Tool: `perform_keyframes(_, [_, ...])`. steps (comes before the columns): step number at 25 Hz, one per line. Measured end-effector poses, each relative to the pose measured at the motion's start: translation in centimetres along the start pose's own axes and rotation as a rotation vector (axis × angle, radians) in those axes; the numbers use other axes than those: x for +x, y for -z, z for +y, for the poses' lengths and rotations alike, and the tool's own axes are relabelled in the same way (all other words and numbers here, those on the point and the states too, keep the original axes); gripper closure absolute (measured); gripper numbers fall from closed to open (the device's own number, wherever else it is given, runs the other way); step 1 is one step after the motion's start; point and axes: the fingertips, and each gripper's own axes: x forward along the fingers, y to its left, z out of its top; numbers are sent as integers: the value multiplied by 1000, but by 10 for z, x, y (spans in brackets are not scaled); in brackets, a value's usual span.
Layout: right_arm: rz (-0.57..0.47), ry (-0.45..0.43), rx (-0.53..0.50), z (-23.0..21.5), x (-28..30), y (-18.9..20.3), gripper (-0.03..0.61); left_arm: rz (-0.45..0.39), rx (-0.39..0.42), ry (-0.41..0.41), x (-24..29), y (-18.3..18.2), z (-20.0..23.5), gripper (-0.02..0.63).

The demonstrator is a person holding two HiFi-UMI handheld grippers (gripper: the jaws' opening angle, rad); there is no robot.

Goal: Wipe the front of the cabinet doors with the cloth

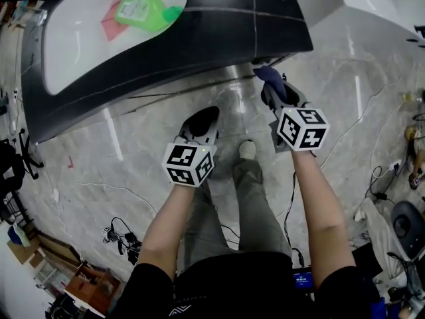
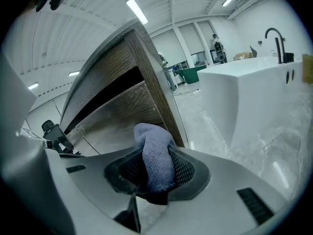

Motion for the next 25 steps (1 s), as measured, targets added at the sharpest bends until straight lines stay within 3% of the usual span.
perform_keyframes(10, [25, -55, -10, 53, 6, 19, 459, -35, -20, -48, -33, -3, 33, 603])
perform_keyframes(25, [176, -262, -124, 209, 90, 77, 459, -87, -115, -213, -113, 8, 150, 603])
